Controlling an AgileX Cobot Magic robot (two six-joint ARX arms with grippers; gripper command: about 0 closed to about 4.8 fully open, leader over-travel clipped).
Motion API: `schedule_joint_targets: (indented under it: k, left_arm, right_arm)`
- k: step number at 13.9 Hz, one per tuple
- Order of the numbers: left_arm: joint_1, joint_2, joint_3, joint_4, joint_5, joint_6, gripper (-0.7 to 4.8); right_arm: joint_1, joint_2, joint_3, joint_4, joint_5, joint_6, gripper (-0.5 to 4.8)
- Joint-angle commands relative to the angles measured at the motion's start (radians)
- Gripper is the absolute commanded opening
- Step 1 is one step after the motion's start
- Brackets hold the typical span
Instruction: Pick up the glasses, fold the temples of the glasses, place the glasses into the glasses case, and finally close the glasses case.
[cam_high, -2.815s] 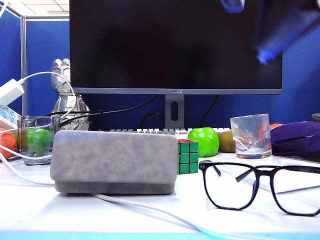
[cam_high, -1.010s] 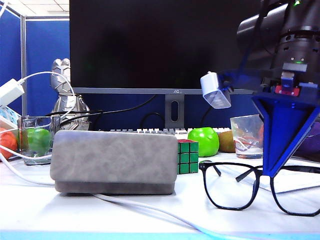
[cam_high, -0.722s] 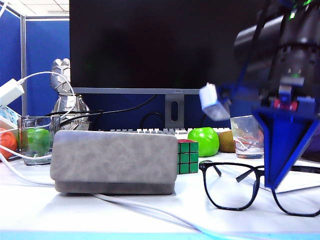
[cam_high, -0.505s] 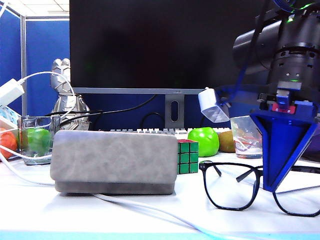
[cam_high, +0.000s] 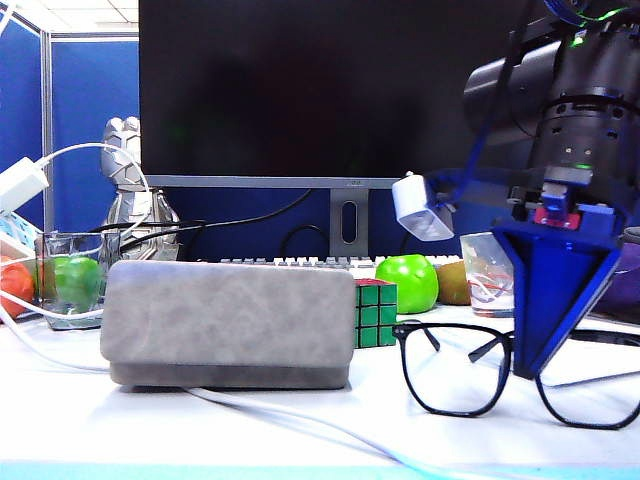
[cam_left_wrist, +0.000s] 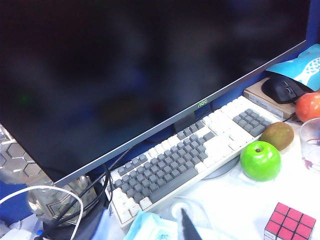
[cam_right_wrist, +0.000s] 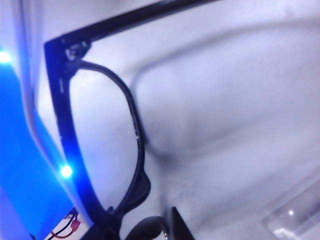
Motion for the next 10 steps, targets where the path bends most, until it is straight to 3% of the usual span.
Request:
schedule_joint_targets:
  k: [1,2,5,6,7,8,10]
  left_arm:
    - [0.000,-0.003,0.002,-0.010,0.003,-0.001,1.83]
    - [0.000,-0.003,0.002,-0.011,0.003,-0.001,1.83]
    - [0.000,-0.003,0.002,-0.010,0.003,-0.001,1.83]
    - [0.000,-0.003,0.002,-0.010,0.003,-0.001,1.83]
    - [0.000,-0.003,0.002,-0.010,0.003,-0.001,1.83]
    - [0.000,-0.003,0.002,-0.010,0.003,-0.001,1.83]
    - [0.000,-0.003,0.002,-0.009,0.003,-0.001,1.83]
  right_arm:
    - [0.001,-0.004,0.002,0.018,-0.028,0.020,1.49]
    - [0.001,-0.004,0.002,0.019,-0.048,0.020,1.83]
    - [0.001,-0.004,0.002,0.029,-0.040,0.020,1.80]
    - [0.001,-0.004,0.002,0.035,-0.022,0.020,1.44]
    - [0.001,-0.004,0.002,0.035,-0.022,0.020,0.26]
    - [0.001,-0.004,0.002,0.043,-0.026,0.019,-0.05]
    - [0.001,-0.020,0.043,-0.010,-0.025,0.019,-0.05]
